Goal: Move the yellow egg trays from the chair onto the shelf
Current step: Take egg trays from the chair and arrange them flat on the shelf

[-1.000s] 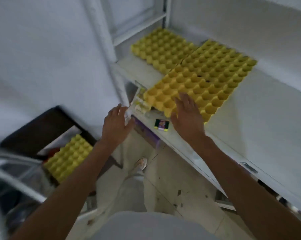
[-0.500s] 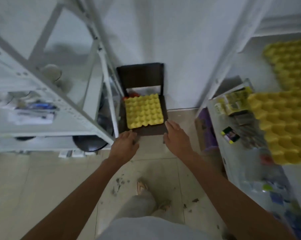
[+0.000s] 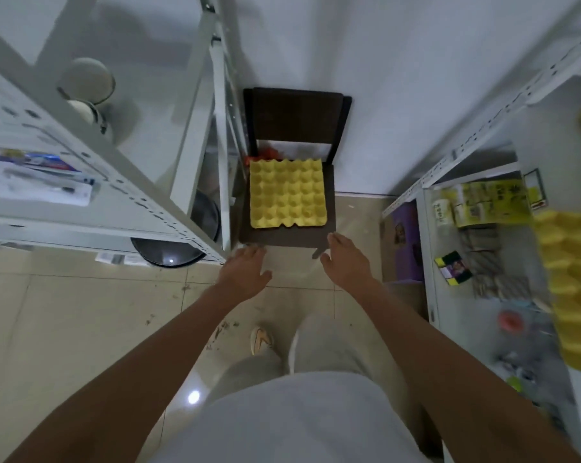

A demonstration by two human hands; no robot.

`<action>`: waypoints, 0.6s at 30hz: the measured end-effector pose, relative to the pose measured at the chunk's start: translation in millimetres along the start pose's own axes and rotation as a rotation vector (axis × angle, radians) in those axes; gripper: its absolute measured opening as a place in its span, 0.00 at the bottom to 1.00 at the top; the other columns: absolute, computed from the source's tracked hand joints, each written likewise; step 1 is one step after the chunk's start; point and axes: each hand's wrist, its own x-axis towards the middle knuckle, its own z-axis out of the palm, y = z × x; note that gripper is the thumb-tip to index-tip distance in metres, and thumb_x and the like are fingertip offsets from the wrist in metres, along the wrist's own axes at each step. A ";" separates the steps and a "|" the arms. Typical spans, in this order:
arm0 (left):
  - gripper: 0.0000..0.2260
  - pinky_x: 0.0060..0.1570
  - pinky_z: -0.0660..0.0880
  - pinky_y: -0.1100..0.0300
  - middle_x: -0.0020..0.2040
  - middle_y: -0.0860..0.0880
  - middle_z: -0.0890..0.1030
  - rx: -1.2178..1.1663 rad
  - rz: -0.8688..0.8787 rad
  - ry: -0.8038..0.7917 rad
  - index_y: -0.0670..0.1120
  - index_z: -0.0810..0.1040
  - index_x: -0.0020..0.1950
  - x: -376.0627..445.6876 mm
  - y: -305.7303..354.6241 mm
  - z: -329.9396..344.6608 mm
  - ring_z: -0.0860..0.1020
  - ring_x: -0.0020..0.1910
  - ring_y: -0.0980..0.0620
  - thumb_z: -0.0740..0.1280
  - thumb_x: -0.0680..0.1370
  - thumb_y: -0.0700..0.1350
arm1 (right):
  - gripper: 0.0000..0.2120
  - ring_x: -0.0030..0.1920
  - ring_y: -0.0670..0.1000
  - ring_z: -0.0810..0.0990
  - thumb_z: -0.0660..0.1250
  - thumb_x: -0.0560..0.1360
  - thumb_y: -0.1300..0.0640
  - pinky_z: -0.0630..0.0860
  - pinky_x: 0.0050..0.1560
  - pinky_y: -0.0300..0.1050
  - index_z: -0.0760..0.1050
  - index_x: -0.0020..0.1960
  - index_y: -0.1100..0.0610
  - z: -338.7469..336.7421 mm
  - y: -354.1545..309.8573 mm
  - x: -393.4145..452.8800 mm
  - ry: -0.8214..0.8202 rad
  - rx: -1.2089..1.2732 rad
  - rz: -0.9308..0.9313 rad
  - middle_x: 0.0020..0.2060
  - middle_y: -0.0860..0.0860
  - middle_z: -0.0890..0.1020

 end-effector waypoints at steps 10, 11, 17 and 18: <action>0.28 0.74 0.68 0.47 0.79 0.43 0.67 -0.236 -0.241 -0.095 0.45 0.64 0.81 142.2 -11.8 -13.3 0.67 0.77 0.41 0.63 0.82 0.53 | 0.18 0.65 0.59 0.76 0.59 0.81 0.54 0.75 0.59 0.53 0.75 0.66 0.61 -12.5 18.0 159.6 -0.101 0.137 0.108 0.64 0.57 0.77; 0.28 0.72 0.69 0.47 0.78 0.43 0.69 -0.272 -0.285 -0.092 0.45 0.65 0.81 159.3 -16.6 -10.2 0.69 0.76 0.40 0.64 0.82 0.52 | 0.18 0.64 0.59 0.77 0.59 0.80 0.53 0.75 0.59 0.53 0.76 0.66 0.60 -9.5 21.6 179.7 -0.116 0.173 0.139 0.63 0.57 0.78; 0.16 0.60 0.76 0.43 0.63 0.39 0.79 -0.405 -0.460 -0.038 0.45 0.76 0.64 271.7 -53.7 13.9 0.79 0.61 0.36 0.62 0.80 0.51 | 0.18 0.61 0.58 0.80 0.62 0.80 0.50 0.77 0.55 0.50 0.77 0.66 0.54 27.7 60.4 297.9 -0.160 0.218 0.273 0.60 0.55 0.81; 0.15 0.59 0.76 0.44 0.61 0.39 0.80 -0.416 -0.473 -0.027 0.44 0.75 0.62 288.3 -60.3 17.8 0.79 0.59 0.36 0.61 0.80 0.51 | 0.17 0.59 0.58 0.81 0.62 0.79 0.51 0.78 0.53 0.49 0.78 0.65 0.53 34.1 67.3 314.0 -0.161 0.240 0.316 0.58 0.54 0.82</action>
